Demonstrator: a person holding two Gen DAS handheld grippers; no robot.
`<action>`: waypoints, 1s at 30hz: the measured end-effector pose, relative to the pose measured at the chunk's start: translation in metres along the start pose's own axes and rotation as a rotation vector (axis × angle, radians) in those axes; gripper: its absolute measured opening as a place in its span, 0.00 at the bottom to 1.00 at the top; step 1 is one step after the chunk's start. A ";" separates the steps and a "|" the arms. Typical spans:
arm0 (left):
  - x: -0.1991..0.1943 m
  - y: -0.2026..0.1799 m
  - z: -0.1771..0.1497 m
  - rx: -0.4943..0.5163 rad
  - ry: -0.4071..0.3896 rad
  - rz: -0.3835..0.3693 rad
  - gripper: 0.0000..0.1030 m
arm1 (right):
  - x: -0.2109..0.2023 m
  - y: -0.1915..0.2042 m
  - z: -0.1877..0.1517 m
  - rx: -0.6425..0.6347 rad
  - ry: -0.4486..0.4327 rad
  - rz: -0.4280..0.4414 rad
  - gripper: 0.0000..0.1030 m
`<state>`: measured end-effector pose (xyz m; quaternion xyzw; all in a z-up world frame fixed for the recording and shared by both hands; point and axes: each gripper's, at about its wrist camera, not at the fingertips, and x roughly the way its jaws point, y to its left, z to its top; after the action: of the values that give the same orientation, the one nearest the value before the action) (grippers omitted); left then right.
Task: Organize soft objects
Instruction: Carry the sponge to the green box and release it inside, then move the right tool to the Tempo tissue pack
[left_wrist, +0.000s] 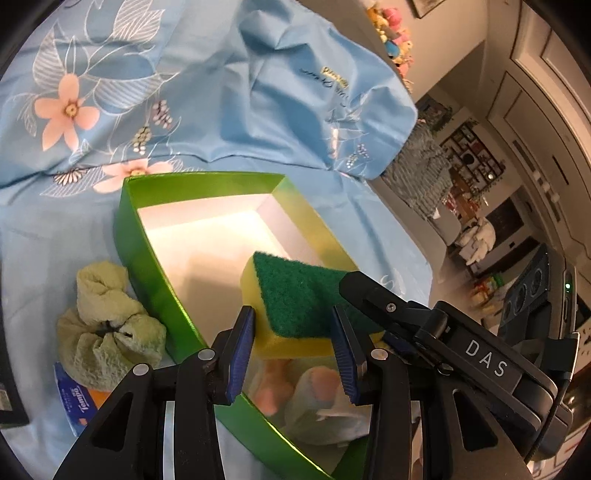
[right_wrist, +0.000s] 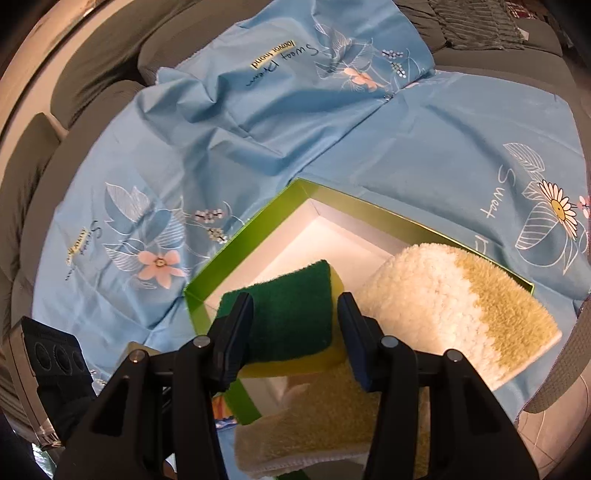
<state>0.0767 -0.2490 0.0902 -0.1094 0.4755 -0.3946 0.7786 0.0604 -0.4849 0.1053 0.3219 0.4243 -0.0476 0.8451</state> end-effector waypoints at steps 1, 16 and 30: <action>0.001 0.000 0.000 0.001 0.002 0.009 0.40 | 0.002 -0.001 0.000 -0.003 -0.001 -0.008 0.46; -0.059 -0.009 -0.015 0.084 -0.066 0.092 0.73 | -0.042 0.022 -0.004 -0.099 -0.145 0.009 0.81; -0.153 0.056 -0.079 -0.090 -0.129 0.272 0.81 | -0.068 0.076 -0.051 -0.265 -0.067 0.067 0.88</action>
<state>0.0043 -0.0856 0.1183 -0.1035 0.4523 -0.2559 0.8481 0.0088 -0.4083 0.1720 0.2196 0.3873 0.0263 0.8950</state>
